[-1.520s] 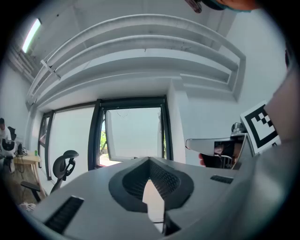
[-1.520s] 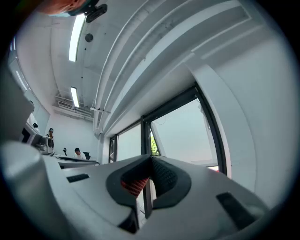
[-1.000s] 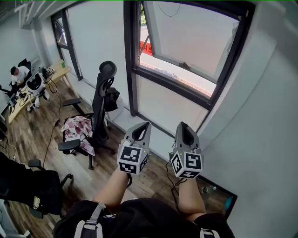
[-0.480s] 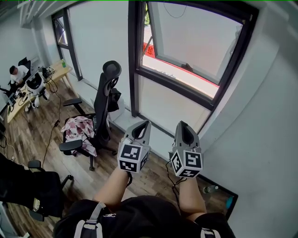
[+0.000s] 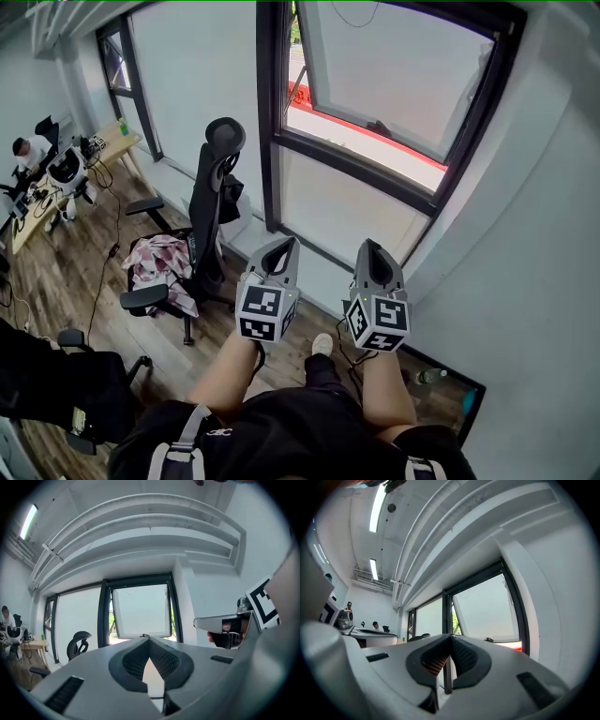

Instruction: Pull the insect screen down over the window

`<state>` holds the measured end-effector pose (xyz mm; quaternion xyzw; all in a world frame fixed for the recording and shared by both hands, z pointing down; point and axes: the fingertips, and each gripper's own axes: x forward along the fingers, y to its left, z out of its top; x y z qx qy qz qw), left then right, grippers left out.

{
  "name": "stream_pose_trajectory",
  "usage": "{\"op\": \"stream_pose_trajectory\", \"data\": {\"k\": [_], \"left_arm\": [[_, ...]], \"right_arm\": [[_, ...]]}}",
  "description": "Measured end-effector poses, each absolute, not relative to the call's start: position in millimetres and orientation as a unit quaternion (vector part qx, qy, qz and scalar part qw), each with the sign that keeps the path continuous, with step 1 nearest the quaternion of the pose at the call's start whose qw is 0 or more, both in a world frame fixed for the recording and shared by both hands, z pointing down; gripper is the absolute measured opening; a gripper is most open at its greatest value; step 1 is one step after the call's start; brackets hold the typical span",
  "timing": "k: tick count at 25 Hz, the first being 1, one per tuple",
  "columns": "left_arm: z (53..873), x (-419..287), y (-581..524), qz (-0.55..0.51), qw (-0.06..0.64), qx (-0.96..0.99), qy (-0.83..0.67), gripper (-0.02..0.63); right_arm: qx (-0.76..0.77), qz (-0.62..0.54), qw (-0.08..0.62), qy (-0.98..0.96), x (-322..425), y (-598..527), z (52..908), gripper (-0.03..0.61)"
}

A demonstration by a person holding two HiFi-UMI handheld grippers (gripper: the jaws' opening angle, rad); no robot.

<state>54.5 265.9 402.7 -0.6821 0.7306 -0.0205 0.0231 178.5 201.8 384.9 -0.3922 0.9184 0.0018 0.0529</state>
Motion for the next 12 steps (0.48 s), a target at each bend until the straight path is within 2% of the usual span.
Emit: {"op": "stream_pose_trajectory", "data": {"k": [12], "left_arm": [[426.2, -7.6, 164.5, -0.027, 0.020, -0.667, 0.744, 0.008]], "right_arm": [[-0.378, 0.006, 0.037, 0.925, 115.7, 98.1, 416.3, 0.005]]}}
